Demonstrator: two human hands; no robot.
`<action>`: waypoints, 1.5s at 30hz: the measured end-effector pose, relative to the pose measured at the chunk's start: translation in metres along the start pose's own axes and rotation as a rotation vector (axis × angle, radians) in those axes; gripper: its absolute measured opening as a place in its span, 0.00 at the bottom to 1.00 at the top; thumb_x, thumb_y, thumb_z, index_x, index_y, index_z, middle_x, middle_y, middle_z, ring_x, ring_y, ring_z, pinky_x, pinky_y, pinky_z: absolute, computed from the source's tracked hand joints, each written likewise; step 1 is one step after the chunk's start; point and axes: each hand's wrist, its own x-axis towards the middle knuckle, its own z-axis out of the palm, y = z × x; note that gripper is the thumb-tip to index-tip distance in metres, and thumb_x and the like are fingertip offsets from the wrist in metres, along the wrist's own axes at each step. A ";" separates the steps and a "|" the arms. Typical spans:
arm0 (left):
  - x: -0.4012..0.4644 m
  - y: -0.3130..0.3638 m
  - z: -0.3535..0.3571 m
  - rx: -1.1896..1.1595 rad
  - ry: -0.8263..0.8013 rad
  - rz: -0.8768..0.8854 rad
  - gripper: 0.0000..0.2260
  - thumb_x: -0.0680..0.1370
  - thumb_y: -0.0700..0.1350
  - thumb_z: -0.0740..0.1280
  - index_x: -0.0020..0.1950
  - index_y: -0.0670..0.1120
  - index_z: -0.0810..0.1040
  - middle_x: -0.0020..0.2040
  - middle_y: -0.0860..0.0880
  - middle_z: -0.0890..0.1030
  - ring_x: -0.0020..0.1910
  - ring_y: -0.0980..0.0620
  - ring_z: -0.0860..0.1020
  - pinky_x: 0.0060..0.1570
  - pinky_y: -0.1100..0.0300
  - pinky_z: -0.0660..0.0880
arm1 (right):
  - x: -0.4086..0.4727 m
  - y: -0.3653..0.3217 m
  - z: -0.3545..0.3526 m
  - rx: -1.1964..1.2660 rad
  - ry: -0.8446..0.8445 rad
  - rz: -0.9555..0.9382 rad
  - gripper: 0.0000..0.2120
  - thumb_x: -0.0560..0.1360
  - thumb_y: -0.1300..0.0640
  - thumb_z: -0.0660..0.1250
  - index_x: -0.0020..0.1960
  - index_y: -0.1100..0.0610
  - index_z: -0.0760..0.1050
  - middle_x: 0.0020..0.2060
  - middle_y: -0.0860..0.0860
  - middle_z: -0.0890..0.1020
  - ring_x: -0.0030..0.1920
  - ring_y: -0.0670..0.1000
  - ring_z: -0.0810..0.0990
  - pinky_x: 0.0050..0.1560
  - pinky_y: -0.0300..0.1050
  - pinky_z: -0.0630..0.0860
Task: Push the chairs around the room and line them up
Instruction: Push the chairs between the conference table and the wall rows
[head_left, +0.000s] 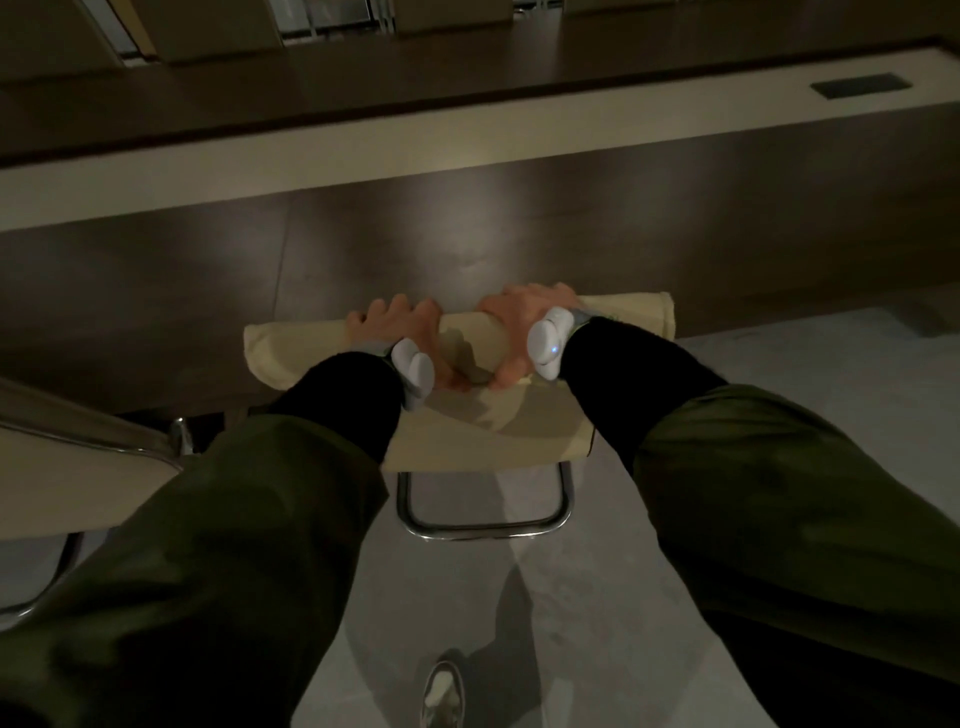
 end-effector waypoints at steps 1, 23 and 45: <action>0.009 0.000 -0.002 -0.001 -0.020 -0.003 0.36 0.60 0.72 0.72 0.60 0.56 0.66 0.59 0.46 0.71 0.59 0.39 0.71 0.57 0.43 0.64 | 0.007 0.003 -0.003 -0.003 -0.018 0.008 0.43 0.58 0.35 0.80 0.68 0.45 0.69 0.62 0.53 0.75 0.61 0.60 0.76 0.58 0.54 0.72; 0.029 0.036 -0.010 -0.029 -0.107 -0.048 0.36 0.59 0.62 0.78 0.59 0.57 0.65 0.61 0.46 0.70 0.62 0.37 0.70 0.61 0.36 0.64 | 0.015 0.041 -0.015 -0.048 -0.064 -0.033 0.43 0.58 0.36 0.80 0.68 0.46 0.69 0.62 0.53 0.75 0.61 0.58 0.75 0.58 0.54 0.72; 0.014 0.061 -0.019 -0.035 -0.114 -0.029 0.43 0.64 0.69 0.73 0.72 0.52 0.61 0.71 0.45 0.66 0.70 0.39 0.65 0.67 0.37 0.60 | -0.009 0.051 0.000 -0.011 0.010 0.163 0.46 0.54 0.39 0.82 0.69 0.41 0.68 0.60 0.45 0.71 0.65 0.54 0.69 0.64 0.49 0.63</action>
